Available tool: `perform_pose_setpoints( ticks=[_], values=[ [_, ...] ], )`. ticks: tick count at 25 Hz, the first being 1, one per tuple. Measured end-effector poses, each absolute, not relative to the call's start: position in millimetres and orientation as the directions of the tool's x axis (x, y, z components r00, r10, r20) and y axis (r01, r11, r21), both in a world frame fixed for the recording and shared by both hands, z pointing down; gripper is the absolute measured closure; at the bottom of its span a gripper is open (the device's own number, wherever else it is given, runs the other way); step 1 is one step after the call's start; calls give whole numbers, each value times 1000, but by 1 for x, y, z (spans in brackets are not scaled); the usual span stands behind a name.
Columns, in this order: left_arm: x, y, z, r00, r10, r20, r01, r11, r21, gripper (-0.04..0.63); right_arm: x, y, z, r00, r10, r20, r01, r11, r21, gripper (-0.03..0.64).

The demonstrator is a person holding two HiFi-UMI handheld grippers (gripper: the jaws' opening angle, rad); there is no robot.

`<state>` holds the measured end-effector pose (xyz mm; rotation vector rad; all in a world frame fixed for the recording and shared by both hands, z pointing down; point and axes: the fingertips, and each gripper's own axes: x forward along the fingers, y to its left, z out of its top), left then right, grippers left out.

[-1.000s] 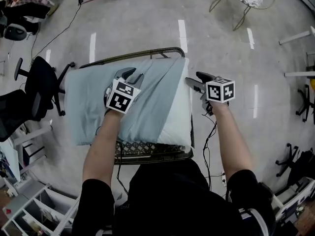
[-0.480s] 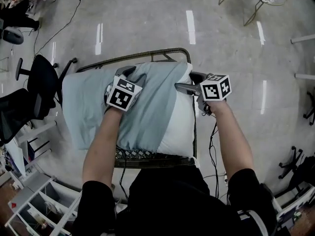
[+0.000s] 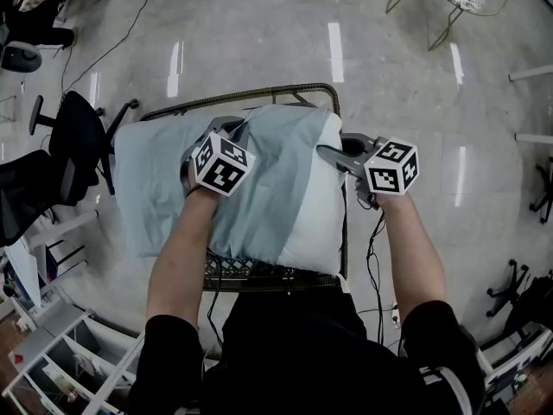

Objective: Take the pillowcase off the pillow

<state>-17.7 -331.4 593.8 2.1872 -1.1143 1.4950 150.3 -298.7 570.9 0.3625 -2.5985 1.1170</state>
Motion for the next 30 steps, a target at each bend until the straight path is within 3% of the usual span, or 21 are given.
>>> perform_pose_setpoints(
  ticks=[8,12,22,27,30],
  values=[
    [-99,-314,558,74,-471,879,-683,-666,-300,590,191,-268,535,-938,-138,317,-326,656,-680,537],
    [-133,-298,551,108,-457,883,-747,-623,-231,589,222,-266,540,-915,-203,350,-397,615,-681,529],
    [-166,-276,530,109,-486,867,-765,-598,-239,589,231,-288,540,-868,-299,397,-496,567,-658,498],
    [-159,-265,533,130,-486,864,-789,-579,-207,588,215,-305,554,-774,-341,534,-624,552,-553,368],
    [-142,-270,532,155,-515,843,-798,-569,-201,583,220,-315,544,-747,-401,530,-662,518,-542,321]
  ],
)
